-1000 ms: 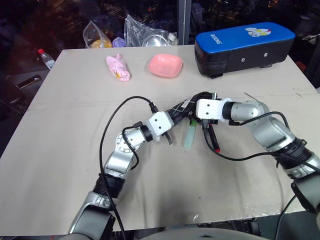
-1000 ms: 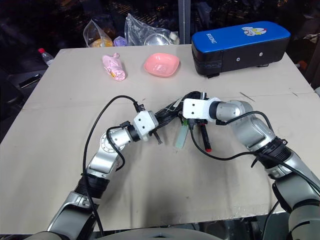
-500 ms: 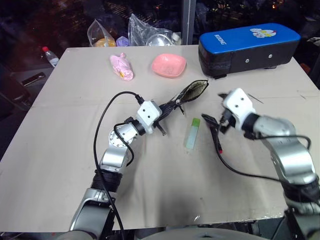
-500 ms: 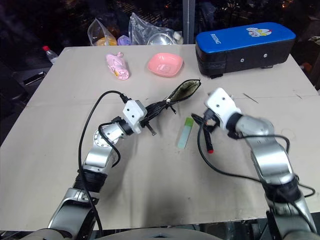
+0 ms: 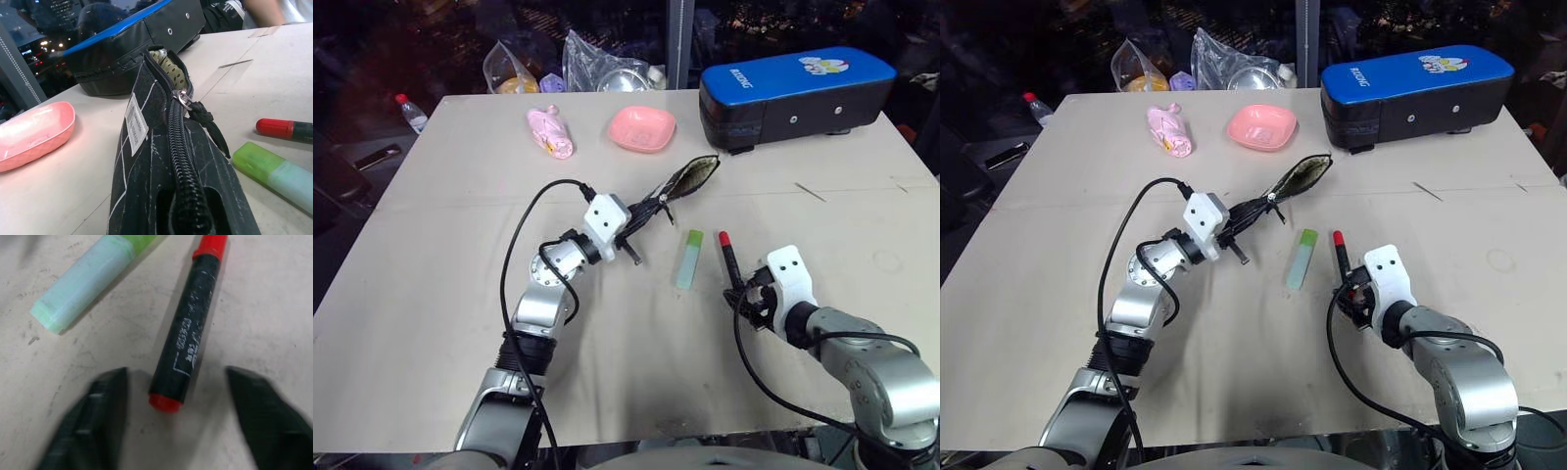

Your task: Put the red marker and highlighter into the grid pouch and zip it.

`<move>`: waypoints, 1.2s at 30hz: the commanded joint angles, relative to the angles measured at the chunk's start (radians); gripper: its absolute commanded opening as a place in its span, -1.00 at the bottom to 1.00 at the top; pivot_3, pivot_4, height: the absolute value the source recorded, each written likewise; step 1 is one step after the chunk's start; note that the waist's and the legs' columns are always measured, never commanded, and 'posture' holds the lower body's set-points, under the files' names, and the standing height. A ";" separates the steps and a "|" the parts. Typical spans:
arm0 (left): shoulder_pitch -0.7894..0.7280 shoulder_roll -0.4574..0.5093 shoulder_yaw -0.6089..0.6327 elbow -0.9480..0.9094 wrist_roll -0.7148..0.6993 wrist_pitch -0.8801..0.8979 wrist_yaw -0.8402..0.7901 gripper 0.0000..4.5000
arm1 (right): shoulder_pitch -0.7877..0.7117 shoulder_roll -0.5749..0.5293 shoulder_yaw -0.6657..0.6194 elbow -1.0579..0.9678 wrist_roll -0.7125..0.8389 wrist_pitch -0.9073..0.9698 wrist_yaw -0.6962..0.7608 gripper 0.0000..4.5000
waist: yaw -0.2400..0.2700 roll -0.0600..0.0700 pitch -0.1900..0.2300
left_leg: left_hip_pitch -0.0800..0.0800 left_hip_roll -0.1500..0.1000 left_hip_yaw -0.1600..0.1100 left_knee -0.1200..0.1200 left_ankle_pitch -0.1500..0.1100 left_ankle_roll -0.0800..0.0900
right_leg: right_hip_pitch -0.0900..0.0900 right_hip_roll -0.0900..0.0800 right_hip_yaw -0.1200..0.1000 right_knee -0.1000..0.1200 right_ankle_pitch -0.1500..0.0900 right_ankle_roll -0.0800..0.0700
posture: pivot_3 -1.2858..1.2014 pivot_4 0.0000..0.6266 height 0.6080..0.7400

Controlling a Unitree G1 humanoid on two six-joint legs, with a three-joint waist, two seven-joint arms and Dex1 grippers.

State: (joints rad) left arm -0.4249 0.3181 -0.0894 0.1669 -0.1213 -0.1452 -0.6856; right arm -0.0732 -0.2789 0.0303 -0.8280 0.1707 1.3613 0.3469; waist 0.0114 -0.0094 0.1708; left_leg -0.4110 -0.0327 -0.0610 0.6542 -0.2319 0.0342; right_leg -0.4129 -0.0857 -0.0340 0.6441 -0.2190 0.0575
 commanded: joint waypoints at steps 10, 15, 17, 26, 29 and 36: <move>-0.062 0.057 0.014 -0.031 -0.112 0.038 -0.180 -1.00 | -0.082 -0.556 -0.207 -0.051 0.129 -0.163 0.320 -0.91 | 0.001 0.000 0.000 | -0.001 0.000 0.000 0.001 0.000 0.000 | 0.000 0.000 -0.001 -0.001 0.000 0.000 | 0.03 -0.52 1.00; -0.096 0.079 0.008 0.008 -0.137 0.034 -0.270 -1.00 | -0.163 -0.868 -0.202 0.059 0.070 -0.483 0.499 -0.91 | -0.002 0.001 0.001 | -0.001 0.001 0.001 0.000 0.000 0.000 | 0.000 0.001 -0.002 -0.001 0.000 0.000 | 0.03 -0.52 1.00; -0.105 0.080 -0.004 0.013 -0.138 0.027 -0.304 -1.00 | -0.227 -0.939 -0.131 0.143 0.002 -0.630 0.520 -0.91 | -0.002 0.000 0.000 | -0.001 0.002 0.002 0.001 0.000 0.000 | 0.001 0.001 -0.002 -0.001 0.000 0.000 | 0.03 -0.52 1.00; -0.117 0.068 -0.022 0.017 -0.125 0.006 -0.346 -1.00 | -0.397 -0.962 0.055 0.361 -0.165 -0.965 0.607 -0.91 | 0.001 0.000 0.001 | -0.002 0.002 0.002 0.002 0.000 0.000 | 0.000 0.000 0.000 -0.002 0.000 0.000 | 0.03 -0.52 1.00; -0.115 0.066 -0.028 0.006 -0.127 0.006 -0.350 -1.00 | -0.456 -0.933 0.119 0.403 -0.221 -1.042 0.632 -0.91 | 0.000 0.000 0.001 | -0.002 0.002 0.002 0.002 0.000 0.000 | 0.000 0.000 0.000 -0.002 0.000 0.000 | 0.03 -0.52 1.00; -0.119 0.050 -0.050 -0.013 -0.126 0.004 -0.366 -1.00 | -0.612 -0.779 0.281 0.508 -0.374 -1.224 0.676 -0.91 | -0.006 0.000 0.001 | -0.002 0.002 0.002 0.002 0.000 0.000 | 0.000 0.000 0.000 -0.002 0.000 0.000 | 0.03 -0.52 1.00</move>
State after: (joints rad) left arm -0.5272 0.3736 -0.1384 0.2005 -0.2378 -0.1240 -1.0481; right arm -0.6504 -1.0737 0.3070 -0.3279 -0.1638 0.1868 1.0161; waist 0.0052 -0.0096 0.1716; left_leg -0.4125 -0.0310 -0.0588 0.6563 -0.2316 0.0339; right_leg -0.4129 -0.0855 -0.0335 0.6426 -0.2188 0.0577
